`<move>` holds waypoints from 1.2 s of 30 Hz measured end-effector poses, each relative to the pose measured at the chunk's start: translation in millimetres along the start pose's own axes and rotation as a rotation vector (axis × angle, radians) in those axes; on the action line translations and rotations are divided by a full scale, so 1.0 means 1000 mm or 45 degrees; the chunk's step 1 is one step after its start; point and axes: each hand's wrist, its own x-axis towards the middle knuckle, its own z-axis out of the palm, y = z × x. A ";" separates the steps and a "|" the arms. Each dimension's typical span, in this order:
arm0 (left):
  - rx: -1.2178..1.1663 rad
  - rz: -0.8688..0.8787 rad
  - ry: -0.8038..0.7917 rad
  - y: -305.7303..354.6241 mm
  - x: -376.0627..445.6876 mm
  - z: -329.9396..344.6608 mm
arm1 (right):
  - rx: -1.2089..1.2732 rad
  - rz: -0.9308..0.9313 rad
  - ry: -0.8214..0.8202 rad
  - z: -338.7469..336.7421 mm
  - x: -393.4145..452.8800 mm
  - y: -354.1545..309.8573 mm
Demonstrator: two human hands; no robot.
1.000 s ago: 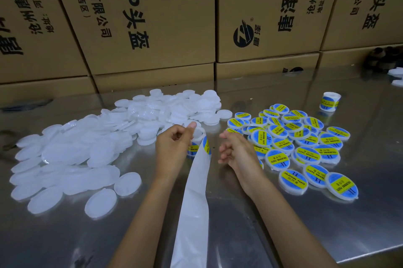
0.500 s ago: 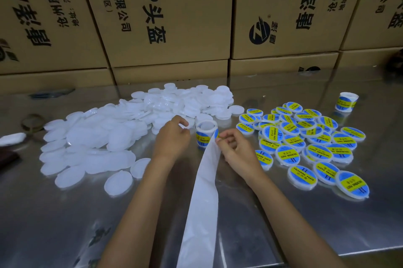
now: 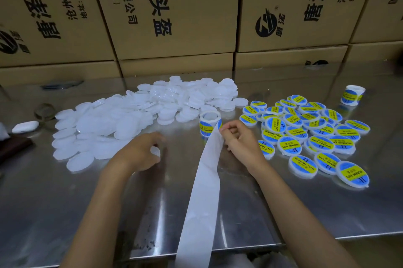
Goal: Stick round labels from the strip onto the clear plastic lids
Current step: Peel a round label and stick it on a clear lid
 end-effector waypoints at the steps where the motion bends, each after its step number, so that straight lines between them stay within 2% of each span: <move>1: -0.036 0.019 0.023 -0.002 0.001 0.001 | 0.000 0.002 0.000 0.000 0.000 0.000; 4: -0.212 0.106 0.183 0.000 0.007 0.008 | 0.005 0.011 0.000 0.000 0.001 0.000; 7: -0.593 0.151 0.340 0.023 0.015 0.015 | 0.004 0.005 0.013 0.000 0.001 0.001; 11: -0.966 0.083 0.433 0.058 0.027 0.016 | 0.011 0.006 0.014 0.000 0.002 0.002; 15: -1.547 0.003 0.171 0.086 0.038 0.021 | 0.012 0.013 0.024 0.000 0.003 0.002; 18: -1.751 0.003 0.002 0.100 0.046 0.031 | 0.019 0.024 0.036 0.000 0.005 0.002; 22: -1.701 -0.068 0.047 0.113 0.055 0.040 | -0.096 0.016 0.028 -0.001 0.006 0.004; 26: -1.482 0.015 0.374 0.106 0.062 0.058 | -0.257 0.020 -0.022 0.000 0.011 0.006; 28: -1.362 0.042 0.473 0.102 0.065 0.062 | -0.316 0.016 -0.049 0.001 0.016 0.004; 31: -1.214 0.052 0.558 0.099 0.069 0.064 | -0.340 -0.047 -0.073 0.003 0.018 0.004; 34: -1.197 0.020 0.634 0.094 0.071 0.064 | -0.358 -0.047 -0.003 0.005 0.018 0.005; 36: -1.155 -0.044 0.592 0.092 0.071 0.063 | -0.342 -0.067 0.045 0.006 0.016 0.006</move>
